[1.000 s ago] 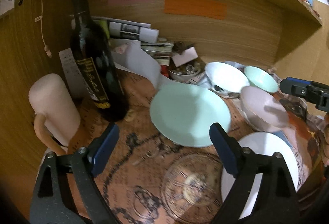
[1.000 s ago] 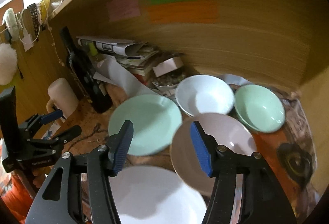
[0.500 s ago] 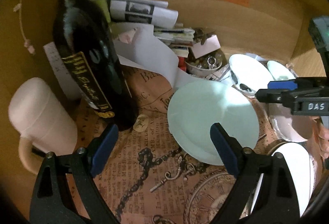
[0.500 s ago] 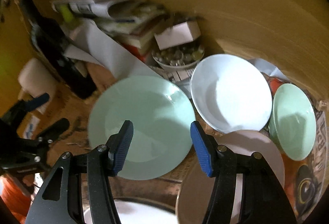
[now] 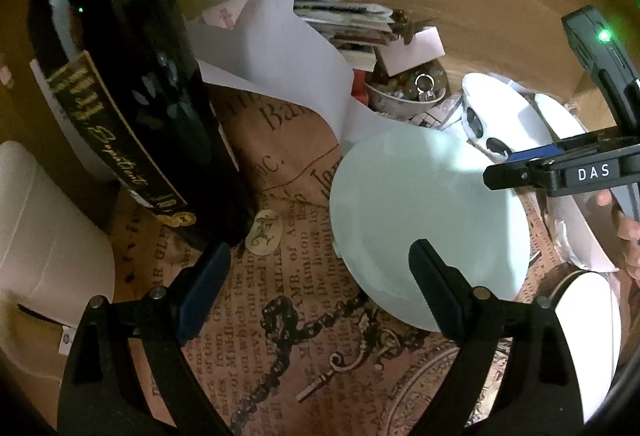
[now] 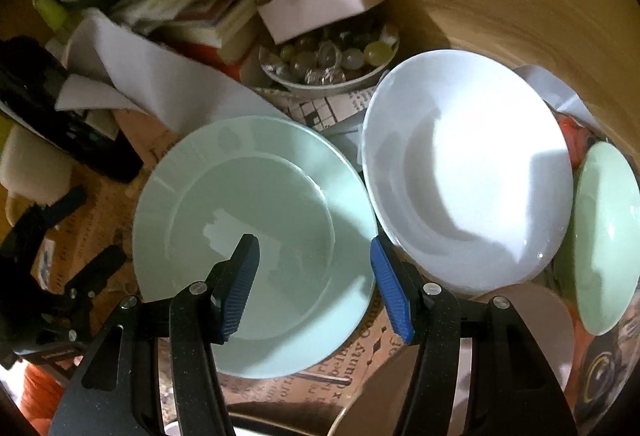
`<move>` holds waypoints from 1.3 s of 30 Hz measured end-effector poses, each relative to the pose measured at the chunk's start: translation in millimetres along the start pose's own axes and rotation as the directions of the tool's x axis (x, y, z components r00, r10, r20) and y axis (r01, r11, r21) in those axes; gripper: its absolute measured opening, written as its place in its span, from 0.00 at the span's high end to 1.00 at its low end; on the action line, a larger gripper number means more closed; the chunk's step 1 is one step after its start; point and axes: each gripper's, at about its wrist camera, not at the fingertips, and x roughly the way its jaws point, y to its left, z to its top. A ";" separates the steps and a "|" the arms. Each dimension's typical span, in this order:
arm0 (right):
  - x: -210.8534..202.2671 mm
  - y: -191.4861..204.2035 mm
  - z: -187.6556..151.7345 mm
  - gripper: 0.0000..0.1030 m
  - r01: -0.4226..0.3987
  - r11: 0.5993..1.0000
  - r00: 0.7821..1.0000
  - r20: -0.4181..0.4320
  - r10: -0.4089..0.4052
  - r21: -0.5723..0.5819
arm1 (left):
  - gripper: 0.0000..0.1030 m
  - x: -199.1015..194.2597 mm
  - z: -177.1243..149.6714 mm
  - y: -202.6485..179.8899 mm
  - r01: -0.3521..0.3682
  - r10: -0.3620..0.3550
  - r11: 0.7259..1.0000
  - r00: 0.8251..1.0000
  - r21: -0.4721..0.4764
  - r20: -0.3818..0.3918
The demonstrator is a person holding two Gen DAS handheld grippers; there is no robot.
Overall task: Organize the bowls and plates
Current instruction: 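Move both tools to the mint green plate and grip its rim, then close both tools on the mint green plate rim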
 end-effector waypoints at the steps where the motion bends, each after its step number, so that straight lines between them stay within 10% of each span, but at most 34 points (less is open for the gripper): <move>1: 3.3 1.6 3.2 0.47 0.005 1.000 1.000 -0.014 -0.005 -0.007 | 0.11 2.7 0.8 0.5 0.005 -0.005 1.000 1.000 -0.001 -0.009; 15: 26.3 27.9 10.0 0.37 0.172 0.982 0.974 -0.137 -0.182 -0.082 | 0.11 22.7 -3.9 0.6 0.061 -0.061 0.998 0.996 -0.010 -0.060; 23: 46.6 32.1 16.4 0.22 0.141 0.988 0.974 -0.169 -0.149 -0.055 | 0.11 17.6 -7.1 5.9 0.063 -0.064 0.998 0.997 -0.014 -0.039; 30: 25.8 17.1 21.9 0.44 0.067 0.998 0.990 -0.127 -0.068 -0.011 | 0.13 14.6 -9.3 11.8 0.072 -0.073 0.997 0.997 -0.013 -0.034; 39: 22.2 28.3 10.6 0.56 0.028 0.997 0.994 -0.104 -0.035 -0.067 | 0.39 18.7 -21.2 20.3 0.085 -0.088 0.996 0.991 -0.036 -0.096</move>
